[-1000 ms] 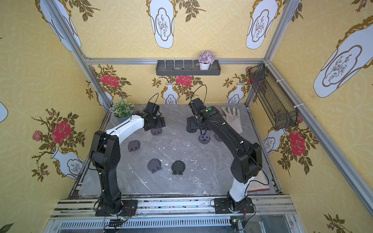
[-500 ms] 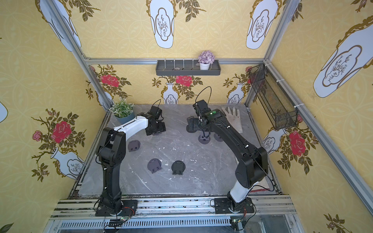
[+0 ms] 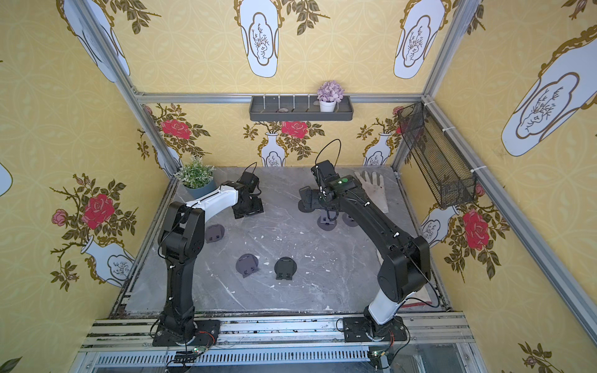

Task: Open the phone stand
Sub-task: Pick up the phone stand at the center of the board.

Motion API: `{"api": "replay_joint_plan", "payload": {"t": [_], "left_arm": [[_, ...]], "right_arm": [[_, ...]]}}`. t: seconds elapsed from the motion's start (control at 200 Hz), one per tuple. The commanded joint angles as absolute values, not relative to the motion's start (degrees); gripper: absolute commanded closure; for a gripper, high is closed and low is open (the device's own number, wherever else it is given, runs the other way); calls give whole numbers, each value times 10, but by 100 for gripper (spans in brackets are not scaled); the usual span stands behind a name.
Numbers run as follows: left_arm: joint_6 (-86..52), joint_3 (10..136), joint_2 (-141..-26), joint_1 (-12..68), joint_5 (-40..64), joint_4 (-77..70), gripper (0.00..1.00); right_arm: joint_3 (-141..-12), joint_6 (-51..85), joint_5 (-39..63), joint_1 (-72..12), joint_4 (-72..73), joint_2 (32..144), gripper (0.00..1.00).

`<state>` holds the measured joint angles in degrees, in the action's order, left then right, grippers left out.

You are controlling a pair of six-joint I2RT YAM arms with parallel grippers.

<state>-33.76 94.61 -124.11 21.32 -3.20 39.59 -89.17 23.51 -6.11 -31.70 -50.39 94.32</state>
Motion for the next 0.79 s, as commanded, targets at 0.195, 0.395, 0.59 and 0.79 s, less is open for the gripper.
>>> {"api": "replay_joint_plan", "payload": {"t": [0.195,0.395,0.59,0.79], "left_arm": [[-321,928,-1250,204,-19,386,24],[-309,934,-1253,204,-19,389,26],[-286,940,-1255,204,-29,400,41],[-254,942,-1249,204,-45,409,47]], "right_arm": [[-887,233,-63,-315,-486,935,2],[-883,235,-63,-315,-486,933,2],[-879,236,-63,-315,-486,929,2],[-880,237,-62,-315,-485,926,2]]}}
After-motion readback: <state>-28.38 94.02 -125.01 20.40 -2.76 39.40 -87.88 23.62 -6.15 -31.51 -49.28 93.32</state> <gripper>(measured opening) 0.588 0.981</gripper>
